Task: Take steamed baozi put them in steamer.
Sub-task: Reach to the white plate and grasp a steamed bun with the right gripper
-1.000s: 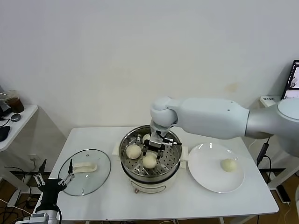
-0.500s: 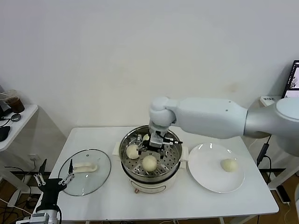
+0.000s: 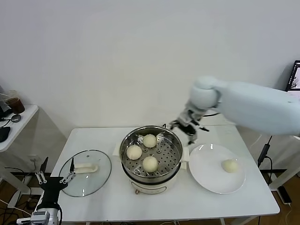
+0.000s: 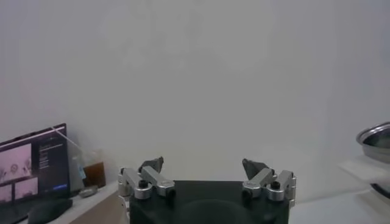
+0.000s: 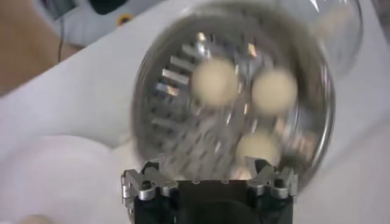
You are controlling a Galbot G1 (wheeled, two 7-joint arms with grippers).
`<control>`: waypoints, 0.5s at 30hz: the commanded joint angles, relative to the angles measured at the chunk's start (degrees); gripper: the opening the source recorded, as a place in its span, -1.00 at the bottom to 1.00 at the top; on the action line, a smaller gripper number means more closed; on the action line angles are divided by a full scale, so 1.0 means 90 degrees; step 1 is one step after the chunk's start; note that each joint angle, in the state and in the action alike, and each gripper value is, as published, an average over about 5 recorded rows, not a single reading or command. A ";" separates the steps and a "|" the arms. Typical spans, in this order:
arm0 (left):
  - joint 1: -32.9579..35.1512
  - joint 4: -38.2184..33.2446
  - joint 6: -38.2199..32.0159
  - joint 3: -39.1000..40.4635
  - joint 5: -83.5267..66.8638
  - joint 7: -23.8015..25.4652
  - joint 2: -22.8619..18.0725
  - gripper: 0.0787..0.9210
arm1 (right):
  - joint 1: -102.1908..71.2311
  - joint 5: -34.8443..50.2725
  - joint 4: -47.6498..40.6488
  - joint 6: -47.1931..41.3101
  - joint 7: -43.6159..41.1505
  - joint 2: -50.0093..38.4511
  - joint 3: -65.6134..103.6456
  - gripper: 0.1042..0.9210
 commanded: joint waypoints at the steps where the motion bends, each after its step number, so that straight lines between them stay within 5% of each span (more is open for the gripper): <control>1: -0.0041 0.0029 0.0011 0.0113 0.0038 0.0009 0.0001 0.77 | -0.1185 -0.0804 0.0106 -0.1329 -0.0108 -0.2185 0.0953 0.76; 15: -0.0005 0.0149 -0.0012 0.0095 0.0181 0.0025 0.0008 0.77 | -0.5076 -0.2258 -0.1466 -0.0043 0.0266 -0.1912 0.4266 0.76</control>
